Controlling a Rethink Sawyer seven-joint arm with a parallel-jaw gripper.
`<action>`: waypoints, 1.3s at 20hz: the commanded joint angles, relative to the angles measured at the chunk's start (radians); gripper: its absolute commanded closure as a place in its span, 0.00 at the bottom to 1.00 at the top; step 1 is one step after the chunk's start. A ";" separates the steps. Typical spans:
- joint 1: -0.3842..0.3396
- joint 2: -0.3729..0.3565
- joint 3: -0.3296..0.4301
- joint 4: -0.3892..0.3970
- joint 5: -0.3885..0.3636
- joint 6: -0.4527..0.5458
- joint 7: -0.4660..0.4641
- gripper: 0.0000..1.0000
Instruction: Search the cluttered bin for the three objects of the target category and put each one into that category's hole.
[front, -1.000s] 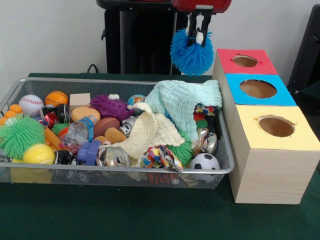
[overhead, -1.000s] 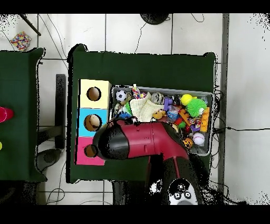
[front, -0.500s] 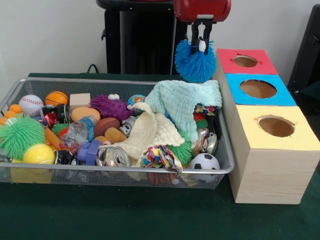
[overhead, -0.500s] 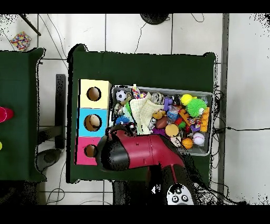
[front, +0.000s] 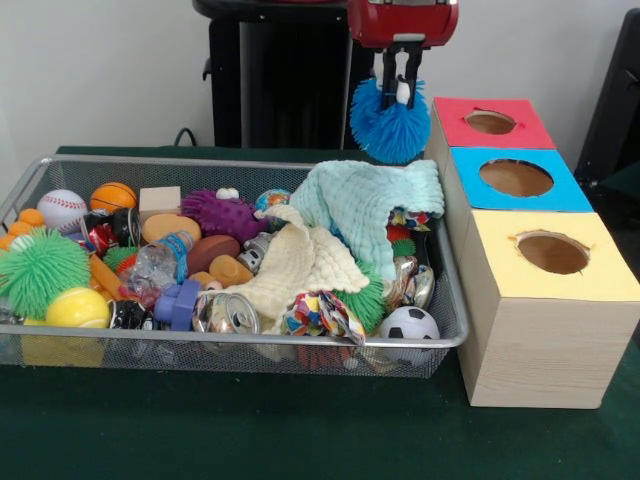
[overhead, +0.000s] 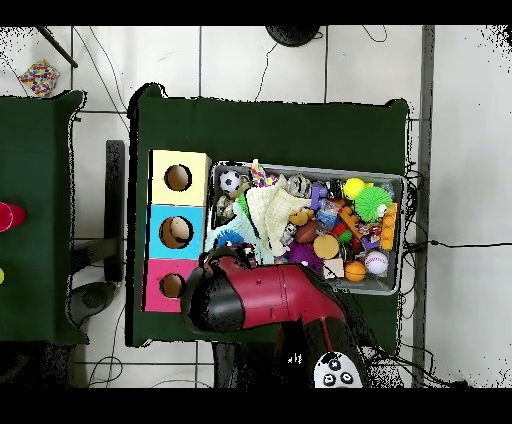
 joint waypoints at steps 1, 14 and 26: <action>-0.015 0.010 -0.014 0.031 0.023 0.006 0.145 1.00; 0.017 -0.015 -0.032 0.004 0.039 0.055 0.147 1.00; 0.040 -0.054 -0.050 0.008 0.065 0.100 0.142 1.00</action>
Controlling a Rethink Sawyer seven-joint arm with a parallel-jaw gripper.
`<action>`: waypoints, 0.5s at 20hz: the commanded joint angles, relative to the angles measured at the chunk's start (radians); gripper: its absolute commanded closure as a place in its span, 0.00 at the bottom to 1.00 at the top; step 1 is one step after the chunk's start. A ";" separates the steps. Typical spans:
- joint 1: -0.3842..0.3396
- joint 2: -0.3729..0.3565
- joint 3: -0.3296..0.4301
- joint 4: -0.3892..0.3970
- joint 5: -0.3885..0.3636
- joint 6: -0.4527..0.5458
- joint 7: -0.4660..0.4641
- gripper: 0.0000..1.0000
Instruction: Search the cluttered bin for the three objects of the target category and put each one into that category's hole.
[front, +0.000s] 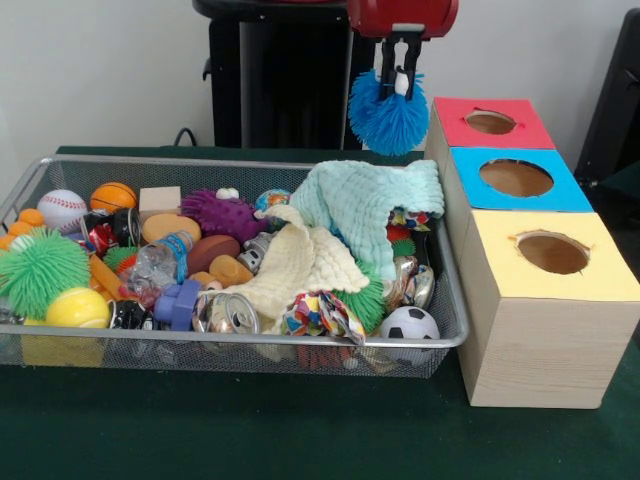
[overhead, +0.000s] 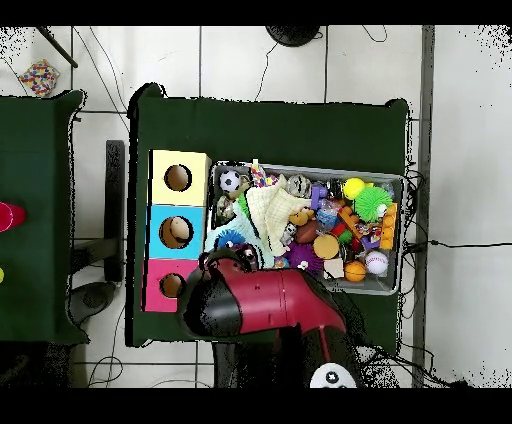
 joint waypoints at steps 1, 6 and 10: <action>0.015 -0.037 -0.014 0.011 0.050 0.105 0.147 1.00; 0.042 -0.066 -0.041 0.027 0.066 0.131 0.165 1.00; 0.039 -0.067 -0.040 0.032 0.073 0.119 0.152 1.00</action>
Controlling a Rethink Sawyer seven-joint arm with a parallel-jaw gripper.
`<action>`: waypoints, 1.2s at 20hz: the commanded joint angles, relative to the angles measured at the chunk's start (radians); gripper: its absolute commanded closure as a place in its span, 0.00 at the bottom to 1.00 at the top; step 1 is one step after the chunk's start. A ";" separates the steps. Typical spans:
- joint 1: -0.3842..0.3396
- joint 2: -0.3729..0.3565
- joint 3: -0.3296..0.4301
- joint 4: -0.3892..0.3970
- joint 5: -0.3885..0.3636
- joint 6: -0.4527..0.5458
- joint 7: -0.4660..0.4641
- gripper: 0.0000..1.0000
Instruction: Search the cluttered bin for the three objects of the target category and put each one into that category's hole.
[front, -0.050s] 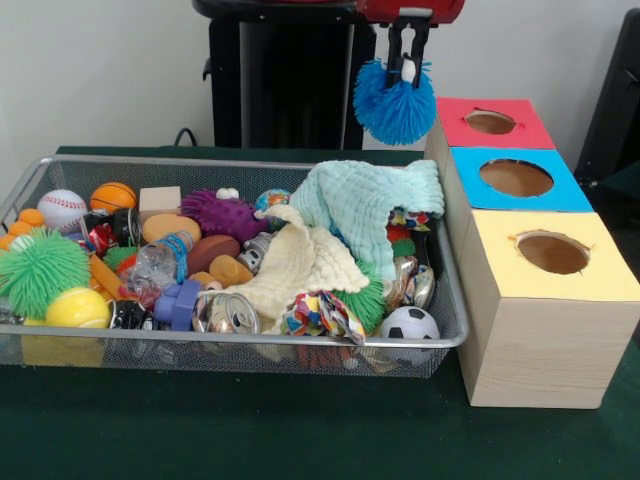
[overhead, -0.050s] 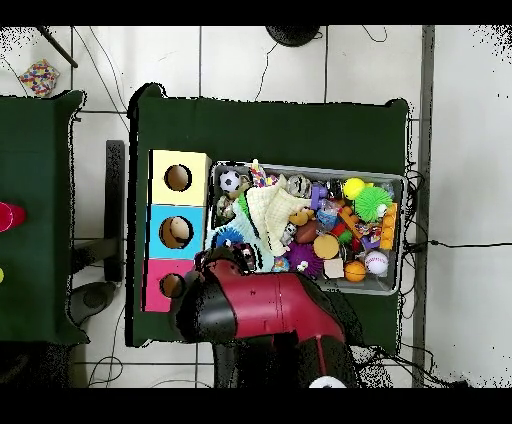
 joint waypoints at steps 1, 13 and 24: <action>0.008 -0.025 -0.016 0.032 0.049 0.113 0.148 1.00; 0.014 -0.016 -0.027 0.026 0.055 0.105 0.134 1.00; 0.014 -0.030 -0.030 0.046 0.062 0.098 0.136 1.00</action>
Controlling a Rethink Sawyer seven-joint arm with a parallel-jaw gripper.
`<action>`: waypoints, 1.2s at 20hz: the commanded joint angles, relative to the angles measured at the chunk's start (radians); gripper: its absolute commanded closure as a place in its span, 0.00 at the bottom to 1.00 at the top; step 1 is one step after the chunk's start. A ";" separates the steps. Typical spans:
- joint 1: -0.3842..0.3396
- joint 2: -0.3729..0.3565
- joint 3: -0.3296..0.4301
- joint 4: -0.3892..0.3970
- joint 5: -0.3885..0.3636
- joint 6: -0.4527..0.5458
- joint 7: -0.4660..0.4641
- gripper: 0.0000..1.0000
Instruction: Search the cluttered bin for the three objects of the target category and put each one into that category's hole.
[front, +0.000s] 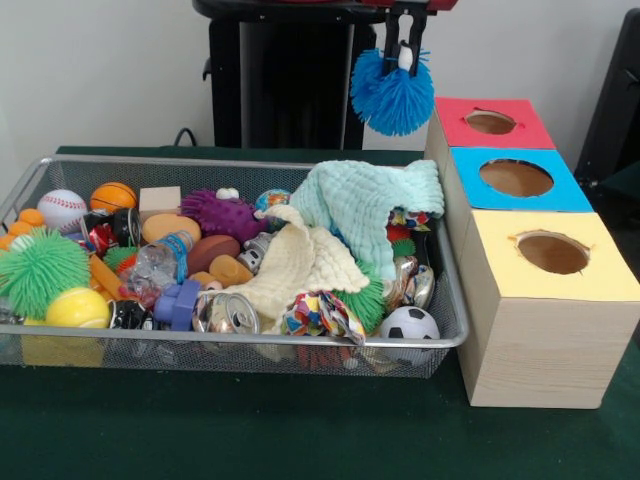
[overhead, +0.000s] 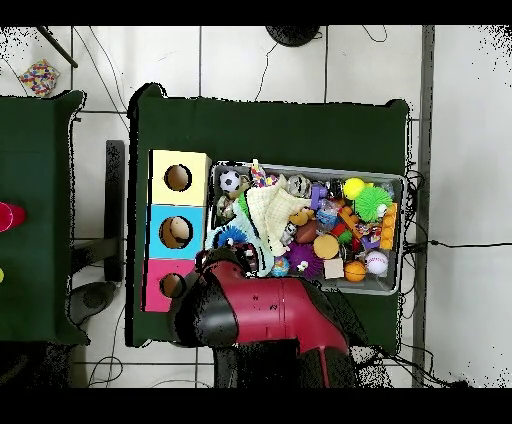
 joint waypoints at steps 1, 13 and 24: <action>0.006 -0.010 -0.003 0.042 0.037 0.098 0.137 1.00; 0.027 -0.037 -0.035 0.073 0.040 0.089 0.154 1.00; 0.026 -0.040 -0.028 0.059 0.033 0.075 0.129 1.00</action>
